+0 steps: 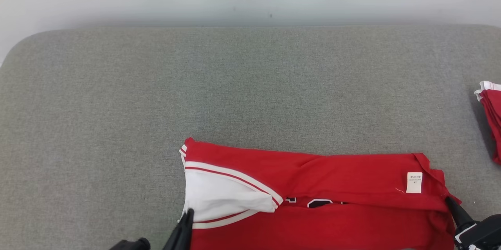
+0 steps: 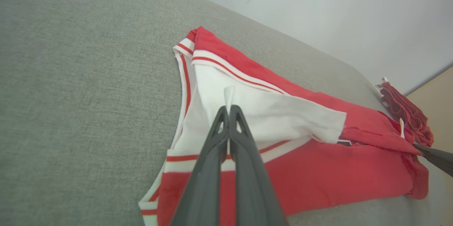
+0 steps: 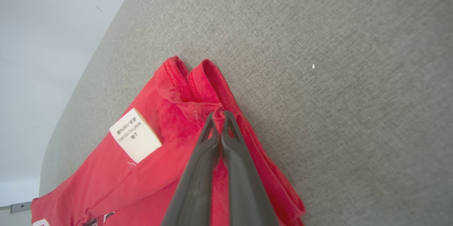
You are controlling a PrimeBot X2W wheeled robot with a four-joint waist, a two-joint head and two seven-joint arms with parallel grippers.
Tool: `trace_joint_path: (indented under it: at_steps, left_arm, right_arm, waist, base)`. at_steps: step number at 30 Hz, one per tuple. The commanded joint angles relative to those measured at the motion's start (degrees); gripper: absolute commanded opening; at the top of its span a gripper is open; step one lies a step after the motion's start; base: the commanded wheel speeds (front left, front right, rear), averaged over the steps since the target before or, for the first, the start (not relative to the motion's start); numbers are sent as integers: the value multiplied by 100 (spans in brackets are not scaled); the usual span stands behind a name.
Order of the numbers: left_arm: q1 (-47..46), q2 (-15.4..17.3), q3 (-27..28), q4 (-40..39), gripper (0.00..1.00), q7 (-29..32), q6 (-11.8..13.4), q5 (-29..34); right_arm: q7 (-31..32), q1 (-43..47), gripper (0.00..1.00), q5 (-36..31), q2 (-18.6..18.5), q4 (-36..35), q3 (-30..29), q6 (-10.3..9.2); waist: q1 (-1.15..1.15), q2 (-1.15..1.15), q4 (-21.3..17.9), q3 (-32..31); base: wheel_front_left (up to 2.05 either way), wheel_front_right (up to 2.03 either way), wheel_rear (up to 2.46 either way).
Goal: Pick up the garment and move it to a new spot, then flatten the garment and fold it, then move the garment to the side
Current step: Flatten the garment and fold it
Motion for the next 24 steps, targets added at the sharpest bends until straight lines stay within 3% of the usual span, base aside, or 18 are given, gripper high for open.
trace_joint_path:
  at_steps: [1,2,3,4,10,17,24]
  left_arm:
    - [66,46,-80,83,0,100,36,4]
    - [36,63,-114,127,0,118,45,75]
    - [-16,83,-141,175,20,107,60,157]
    - [-53,94,-174,236,100,98,88,232]
    - [-103,129,-207,461,100,23,232,490]
    - [3,200,376,175,100,-101,494,973]
    - [259,52,1223,-580,100,-96,306,1661]
  right_arm:
    - [-6,-2,0,-96,-1,56,-52,-17]
    - [-10,-24,18,-129,-1,84,-65,-17]
    - [-11,-48,100,-153,-1,111,-76,-17]
    - [-11,-68,100,-172,-1,146,-79,-17]
    - [14,1,100,-337,-2,98,-42,-17]
    - [18,319,100,-737,-4,-505,-138,-16]
    - [-200,573,100,-1351,-2,-862,141,-16]
  waist:
    - [1,1,25,-25]
    - [1,1,29,-33]
    - [1,1,33,-41]
    - [1,1,30,-56]
    - [1,1,-3,-186]
    - [1,1,-6,-445]
    - [1,1,13,-624]
  base:
    - [0,0,0]
    - [0,0,0]
    - [0,0,0]
    - [0,0,0]
    - [0,0,0]
    - [0,0,0]
    - [0,0,0]
